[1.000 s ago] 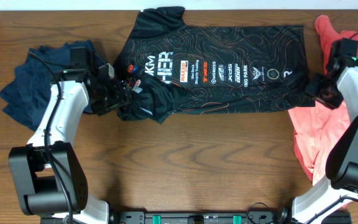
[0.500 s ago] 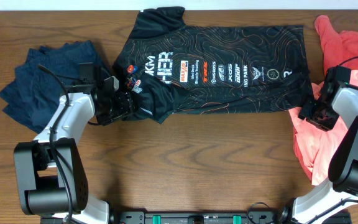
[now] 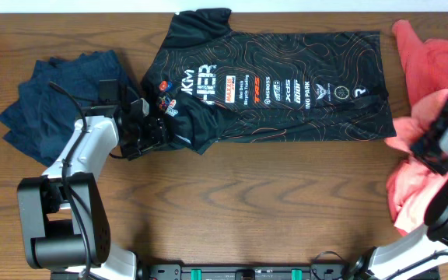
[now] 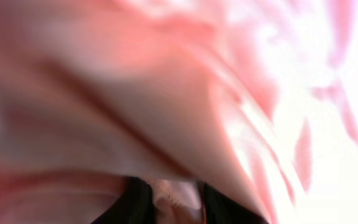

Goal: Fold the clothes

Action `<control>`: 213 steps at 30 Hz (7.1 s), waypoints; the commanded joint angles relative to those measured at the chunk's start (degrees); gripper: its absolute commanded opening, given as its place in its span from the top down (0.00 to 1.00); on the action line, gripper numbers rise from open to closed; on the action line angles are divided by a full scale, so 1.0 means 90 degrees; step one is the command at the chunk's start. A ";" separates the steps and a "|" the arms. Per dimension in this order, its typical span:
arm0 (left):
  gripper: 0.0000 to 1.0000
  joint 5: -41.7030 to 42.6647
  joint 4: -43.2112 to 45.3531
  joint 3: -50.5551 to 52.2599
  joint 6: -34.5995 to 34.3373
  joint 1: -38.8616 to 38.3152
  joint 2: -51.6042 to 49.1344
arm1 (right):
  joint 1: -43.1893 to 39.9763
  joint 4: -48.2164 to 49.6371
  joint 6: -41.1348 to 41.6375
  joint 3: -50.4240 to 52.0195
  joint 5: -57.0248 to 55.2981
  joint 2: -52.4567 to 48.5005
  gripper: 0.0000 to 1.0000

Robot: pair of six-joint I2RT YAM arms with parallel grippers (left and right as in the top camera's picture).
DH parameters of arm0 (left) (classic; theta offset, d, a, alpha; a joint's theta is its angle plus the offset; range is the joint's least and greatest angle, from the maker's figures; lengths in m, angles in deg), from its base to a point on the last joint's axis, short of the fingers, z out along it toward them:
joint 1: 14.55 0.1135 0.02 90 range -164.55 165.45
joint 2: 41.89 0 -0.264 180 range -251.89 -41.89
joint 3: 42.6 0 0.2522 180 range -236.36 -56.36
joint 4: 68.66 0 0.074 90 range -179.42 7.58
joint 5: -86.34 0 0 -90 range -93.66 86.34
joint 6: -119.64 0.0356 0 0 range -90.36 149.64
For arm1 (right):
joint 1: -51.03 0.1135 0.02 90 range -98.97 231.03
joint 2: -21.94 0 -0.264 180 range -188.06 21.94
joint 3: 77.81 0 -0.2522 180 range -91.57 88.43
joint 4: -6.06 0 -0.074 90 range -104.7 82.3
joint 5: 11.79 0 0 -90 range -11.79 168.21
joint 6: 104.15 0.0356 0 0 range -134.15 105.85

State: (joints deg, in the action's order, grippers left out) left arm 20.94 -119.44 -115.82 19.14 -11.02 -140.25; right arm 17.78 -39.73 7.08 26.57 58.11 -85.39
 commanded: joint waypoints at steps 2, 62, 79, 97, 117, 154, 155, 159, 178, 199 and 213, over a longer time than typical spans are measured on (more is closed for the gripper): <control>0.27 -0.0070 -0.0022 0.0024 0.0012 -0.0015 -0.0015 | -0.1013 -0.0168 0.0430 -0.0143 -0.0005 -0.0160 0.71; 0.94 -0.1409 -0.1406 -0.0036 0.0321 -0.0544 -0.0658 | 0.0950 -0.0287 -0.1316 -0.0187 0.3184 0.0245 0.43; 0.94 -0.1406 -0.1411 -0.0036 0.0301 -0.0544 -0.0658 | 0.1212 0.0342 -0.0884 -0.0010 0.3283 0.0245 0.56; 0.94 -0.1409 -0.1860 -0.0036 0.0304 -0.0544 -0.0656 | 0.1146 -0.0284 -0.0471 0.0423 0.2144 0.0248 0.99; 0.26 -0.0964 -0.2618 -0.0056 0.0206 -0.0539 0.0804 | 0.0357 -0.1698 -0.0559 0.0418 0.2261 0.1297 0.63; 0.94 0.0651 -0.0279 -0.0087 -0.0508 -0.1982 0.0457 | 0.0503 -0.1984 -0.0797 0.0415 0.2693 0.2008 0.66; 0.94 0.0653 0.0000 -0.0131 -0.0512 -0.1960 0.0457 | 0.0503 -0.1962 -0.0797 0.0415 0.2693 0.2008 0.66; 0.94 0.0656 0.0920 -0.0318 -0.0590 -0.1817 0.0459 | 0.0503 -0.1870 -0.0794 0.0415 0.2693 0.2008 0.66; 0.50 -0.0775 0.0194 -0.0347 -0.0413 -0.1039 0.0464 | 0.0641 -0.1443 -0.1377 0.0381 0.3594 0.2008 0.61; 0.44 -0.0821 -0.0002 -0.1552 0.0690 -0.1197 0.0321 | 0.1705 -0.1202 -0.1562 -0.0636 0.2926 0.1911 0.52; 0.22 -0.0996 0.2582 -0.2992 0.1474 -0.1290 -0.1948 | 0.1829 -0.2742 -0.1688 -0.1375 0.3191 0.1914 0.18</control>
State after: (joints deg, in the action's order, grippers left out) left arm 12.43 -98.19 -141.48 30.28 -22.76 -154.24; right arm 33.71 -63.78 -7.54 14.92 86.18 -68.21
